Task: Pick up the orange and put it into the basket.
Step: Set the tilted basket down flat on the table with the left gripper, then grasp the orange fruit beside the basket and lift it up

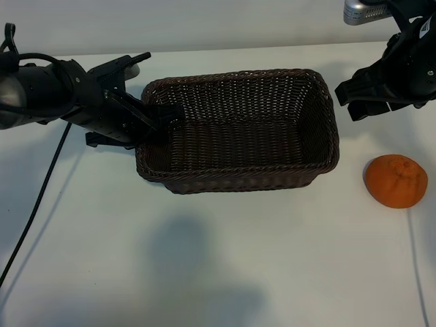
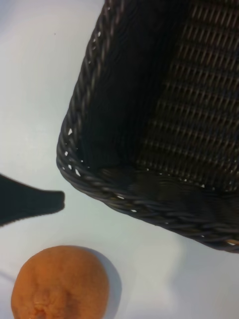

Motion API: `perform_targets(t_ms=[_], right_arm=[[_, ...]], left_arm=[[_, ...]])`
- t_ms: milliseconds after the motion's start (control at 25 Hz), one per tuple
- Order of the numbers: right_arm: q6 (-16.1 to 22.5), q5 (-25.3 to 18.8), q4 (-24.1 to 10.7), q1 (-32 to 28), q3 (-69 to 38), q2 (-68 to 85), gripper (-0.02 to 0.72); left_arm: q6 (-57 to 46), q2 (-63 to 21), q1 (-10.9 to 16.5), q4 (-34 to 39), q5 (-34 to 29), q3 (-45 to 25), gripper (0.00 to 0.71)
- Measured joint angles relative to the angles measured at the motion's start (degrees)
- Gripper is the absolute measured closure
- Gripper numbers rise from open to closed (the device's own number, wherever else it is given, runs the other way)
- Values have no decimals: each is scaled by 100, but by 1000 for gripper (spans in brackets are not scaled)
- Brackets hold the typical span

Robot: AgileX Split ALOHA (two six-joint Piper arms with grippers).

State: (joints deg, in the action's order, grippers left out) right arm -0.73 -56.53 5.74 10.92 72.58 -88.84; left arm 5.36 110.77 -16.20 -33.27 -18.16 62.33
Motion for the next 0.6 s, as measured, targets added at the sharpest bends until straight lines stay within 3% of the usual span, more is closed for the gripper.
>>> perform_targets(t_ms=[200,320,600], right_arm=[[0,-7,0,0,0,0,168],[5,-9,0,0,0,0,168],[5,-32,0,0,0,0,168]], left_arm=[[27,0,0,-2,-82,28,557],[32,5,0,6,-268,93,513],[32,-21,0,-13,-681,299,80]])
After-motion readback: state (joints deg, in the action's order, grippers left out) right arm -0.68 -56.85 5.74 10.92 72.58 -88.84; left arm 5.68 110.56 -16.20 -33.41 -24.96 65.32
